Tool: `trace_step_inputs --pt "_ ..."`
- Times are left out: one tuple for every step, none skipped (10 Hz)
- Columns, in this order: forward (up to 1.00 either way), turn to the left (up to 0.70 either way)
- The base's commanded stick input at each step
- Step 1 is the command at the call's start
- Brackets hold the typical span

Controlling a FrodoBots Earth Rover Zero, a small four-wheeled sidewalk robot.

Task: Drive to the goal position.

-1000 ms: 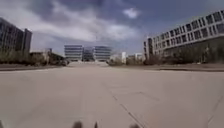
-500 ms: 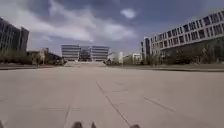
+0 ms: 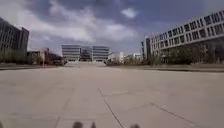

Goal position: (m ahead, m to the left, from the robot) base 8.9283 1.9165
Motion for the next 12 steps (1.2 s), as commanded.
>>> trace_step_inputs --pt "0.7 0.34" --pt "0.7 0.33" --pt "0.7 0.16" --pt "0.7 -0.01" --pt "0.7 -0.01" --pt "0.7 -0.01" --pt "0.7 -0.01" --pt "0.7 -0.01" --pt "0.7 -0.01" --pt "0.7 -0.01" --pt "0.7 -0.01" --pt "0.7 -0.01"
